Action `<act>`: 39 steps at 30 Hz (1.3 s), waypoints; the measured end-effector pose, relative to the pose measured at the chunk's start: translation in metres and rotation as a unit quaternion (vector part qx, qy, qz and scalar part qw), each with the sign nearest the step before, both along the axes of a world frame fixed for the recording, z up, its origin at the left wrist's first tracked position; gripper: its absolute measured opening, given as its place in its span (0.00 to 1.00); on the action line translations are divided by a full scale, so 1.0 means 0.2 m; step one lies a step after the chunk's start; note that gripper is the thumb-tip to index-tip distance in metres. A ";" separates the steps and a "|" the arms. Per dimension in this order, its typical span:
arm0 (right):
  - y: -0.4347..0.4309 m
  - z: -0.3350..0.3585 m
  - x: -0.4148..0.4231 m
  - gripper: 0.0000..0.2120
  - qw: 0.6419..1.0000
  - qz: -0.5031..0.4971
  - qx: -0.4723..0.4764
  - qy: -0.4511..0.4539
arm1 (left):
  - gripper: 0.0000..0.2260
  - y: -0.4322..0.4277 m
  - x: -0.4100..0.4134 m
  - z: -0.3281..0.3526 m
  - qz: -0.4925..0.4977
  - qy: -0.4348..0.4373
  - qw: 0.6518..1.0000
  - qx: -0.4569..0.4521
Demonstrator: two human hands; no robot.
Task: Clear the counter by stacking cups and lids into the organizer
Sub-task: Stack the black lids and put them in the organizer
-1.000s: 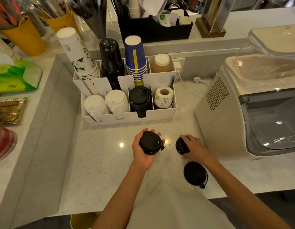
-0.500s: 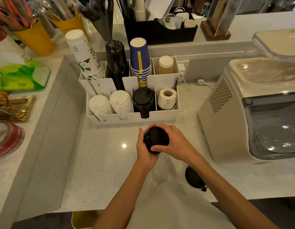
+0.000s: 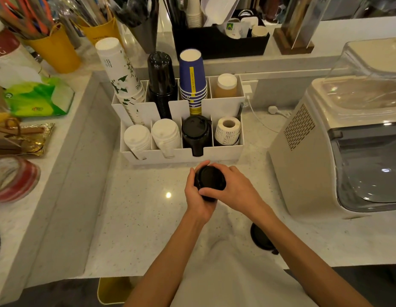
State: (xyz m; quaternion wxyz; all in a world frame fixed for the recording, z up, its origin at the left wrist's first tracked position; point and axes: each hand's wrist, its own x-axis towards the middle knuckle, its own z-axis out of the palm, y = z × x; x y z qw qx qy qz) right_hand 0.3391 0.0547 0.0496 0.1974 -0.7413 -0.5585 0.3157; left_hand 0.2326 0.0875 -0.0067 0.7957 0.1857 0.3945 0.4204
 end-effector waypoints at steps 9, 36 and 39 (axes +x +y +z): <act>-0.04 -0.03 0.02 0.40 0.997 0.003 -0.045 -0.055 | 0.20 -0.04 0.02 -0.02 -0.051 -0.013 0.998 -0.042; -0.45 -0.14 0.33 0.40 0.992 -0.090 -0.016 0.087 | 0.21 -0.07 -0.01 -0.10 -0.108 -0.065 0.991 -0.050; -0.32 -0.01 0.23 0.40 0.993 -0.059 -0.007 0.106 | 0.23 -0.07 0.01 -0.03 -0.118 -0.038 0.992 -0.020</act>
